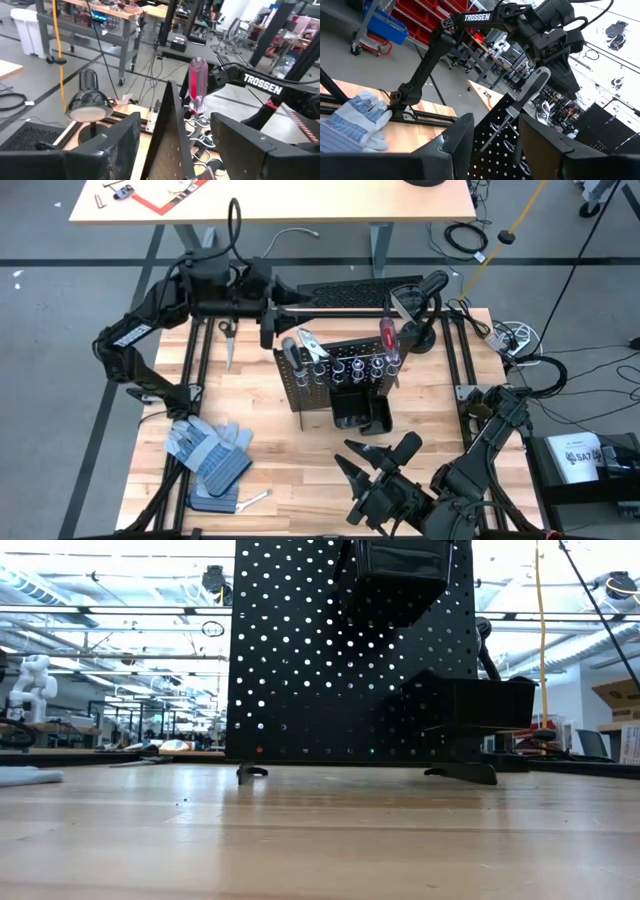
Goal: Hang tools onto peg board
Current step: Unhang the black pliers from the black peg board
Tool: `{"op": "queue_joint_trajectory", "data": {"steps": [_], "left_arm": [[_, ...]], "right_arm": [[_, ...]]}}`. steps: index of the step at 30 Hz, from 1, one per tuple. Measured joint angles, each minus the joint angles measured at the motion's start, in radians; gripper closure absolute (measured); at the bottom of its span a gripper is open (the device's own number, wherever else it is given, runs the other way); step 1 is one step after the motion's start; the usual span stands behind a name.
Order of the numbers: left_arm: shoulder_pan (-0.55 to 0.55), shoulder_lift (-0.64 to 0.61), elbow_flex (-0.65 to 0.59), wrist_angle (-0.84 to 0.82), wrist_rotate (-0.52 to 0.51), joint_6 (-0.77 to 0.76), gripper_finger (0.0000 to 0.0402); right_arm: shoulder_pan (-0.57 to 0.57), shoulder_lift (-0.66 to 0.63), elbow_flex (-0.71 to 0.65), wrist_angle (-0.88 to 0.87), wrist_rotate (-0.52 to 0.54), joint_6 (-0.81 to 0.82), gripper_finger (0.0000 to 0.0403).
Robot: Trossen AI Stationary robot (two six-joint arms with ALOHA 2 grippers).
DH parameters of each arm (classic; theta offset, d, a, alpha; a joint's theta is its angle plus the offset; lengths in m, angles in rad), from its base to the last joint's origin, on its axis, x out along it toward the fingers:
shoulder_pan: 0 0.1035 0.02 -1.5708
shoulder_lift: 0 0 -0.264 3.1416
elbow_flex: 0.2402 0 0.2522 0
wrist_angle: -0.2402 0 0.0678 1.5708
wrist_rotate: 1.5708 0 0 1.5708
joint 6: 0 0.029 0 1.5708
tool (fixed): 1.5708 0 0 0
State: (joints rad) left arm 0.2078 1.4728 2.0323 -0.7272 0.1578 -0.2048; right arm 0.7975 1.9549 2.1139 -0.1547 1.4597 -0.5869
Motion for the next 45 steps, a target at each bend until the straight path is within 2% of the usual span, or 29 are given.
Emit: {"op": "queue_joint_trajectory", "data": {"steps": [6, 12, 19, 37, 45], "left_arm": [[0.038, -0.003, 0.0, -0.055, 0.01, 0.0, 0.0174], [0.062, -0.003, 0.0, -0.18, 0.102, 0.001, 0.0175], [0.062, -0.003, 0.0, -0.237, 0.19, 0.005, 0.0175], [0.06, -0.003, 0.0, -0.231, 0.199, 0.057, 0.0175], [0.032, 0.048, -0.002, -0.223, 0.221, 0.056, 0.0176]], "right_arm": [[0.0, 0.0, 0.0, -0.008, 0.0, 0.0, 0.0252], [0.001, 0.0, 0.0, -0.008, 0.0, 0.018, 0.0252], [0.001, 0.0, 0.0, -0.008, 0.0, 0.019, 0.0252], [0.001, 0.0, 0.0, -0.008, 0.0, 0.019, 0.0252], [0.001, 0.0, 0.0, -0.008, 0.001, 0.019, 0.0252]]}}
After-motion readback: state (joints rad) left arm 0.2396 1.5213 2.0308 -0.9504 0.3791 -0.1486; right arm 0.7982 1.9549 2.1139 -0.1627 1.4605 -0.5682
